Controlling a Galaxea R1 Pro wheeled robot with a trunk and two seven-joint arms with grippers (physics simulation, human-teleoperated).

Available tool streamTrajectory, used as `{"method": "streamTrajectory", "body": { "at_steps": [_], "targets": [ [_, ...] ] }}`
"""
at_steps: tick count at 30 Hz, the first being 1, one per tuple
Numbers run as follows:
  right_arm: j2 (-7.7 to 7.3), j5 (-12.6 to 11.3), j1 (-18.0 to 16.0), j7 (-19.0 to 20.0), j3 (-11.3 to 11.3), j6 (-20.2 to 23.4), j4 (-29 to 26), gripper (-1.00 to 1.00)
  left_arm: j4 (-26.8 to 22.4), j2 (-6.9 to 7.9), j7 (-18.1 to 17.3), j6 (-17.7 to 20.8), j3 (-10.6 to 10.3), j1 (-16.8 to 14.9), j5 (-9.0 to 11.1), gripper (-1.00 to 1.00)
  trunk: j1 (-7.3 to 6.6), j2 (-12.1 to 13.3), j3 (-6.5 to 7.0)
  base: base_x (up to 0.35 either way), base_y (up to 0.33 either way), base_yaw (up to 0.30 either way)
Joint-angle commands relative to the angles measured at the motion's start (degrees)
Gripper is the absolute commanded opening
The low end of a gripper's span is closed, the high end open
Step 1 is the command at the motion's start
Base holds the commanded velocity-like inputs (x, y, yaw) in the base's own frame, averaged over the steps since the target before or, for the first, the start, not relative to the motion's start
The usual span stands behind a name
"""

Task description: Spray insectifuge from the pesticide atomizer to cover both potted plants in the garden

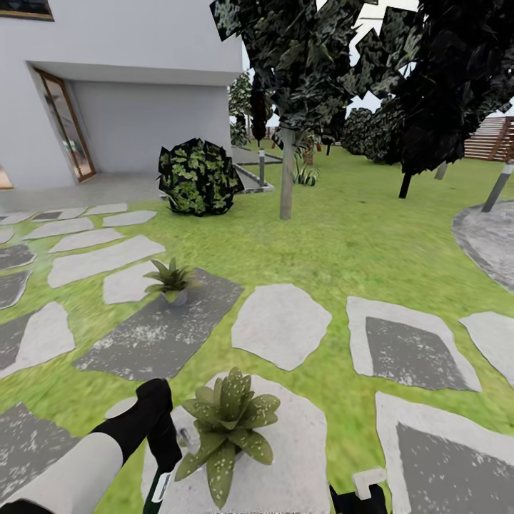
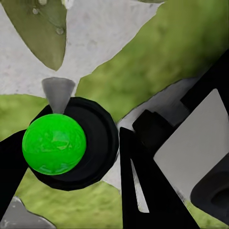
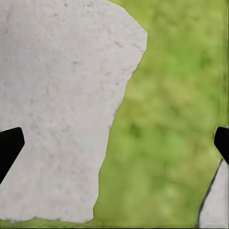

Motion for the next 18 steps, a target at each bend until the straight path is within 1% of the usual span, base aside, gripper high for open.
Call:
{"method": "streamTrajectory", "body": {
  "at_steps": [1,4,7,10,14,18],
  "targets": [
    [-0.01,0.16,-0.05,0.01,0.16,-0.18,0.06,1.0,-0.12,0.15,-0.41,0.53,-0.23,0.09,-0.4,-1.0,-0.02,-0.02,-0.05,-0.169,0.126,-0.291],
    [-0.01,0.16,-0.05,0.01,0.16,-0.18,0.06,1.0,-0.11,0.25,-0.41,0.67,-0.17,0.04,-1.21,-1.0,-0.02,-0.02,-0.05,-0.236,0.175,-0.293],
    [-0.01,0.16,-0.05,0.01,0.16,-0.18,0.07,1.0,-0.11,0.3,-0.41,0.75,-0.07,-0.17,-1.39,-1.0,-0.02,-0.02,-0.05,-0.213,0.25,-0.289],
    [-0.01,0.16,-0.05,0.01,0.16,-0.18,0.07,1.0,-0.11,0.32,-0.41,0.81,0.12,-0.24,-1.41,-1.0,-0.02,-0.02,-0.05,-0.059,0.304,-0.229],
    [-0.01,0.16,-0.05,0.01,0.16,-0.18,0.06,1.0,-0.12,0.27,-0.41,0.89,0.18,-0.24,-1.42,-1.0,-0.02,-0.02,-0.05,0.014,0.324,-0.046],
    [-0.01,0.16,-0.05,0.01,0.16,-0.18,0.06,1.0,-0.11,0.33,0.04,0.87,0.28,0.04,-1.42,-1.0,-0.02,-0.02,-0.05,0.119,0.329,-0.005]
  ]
}}
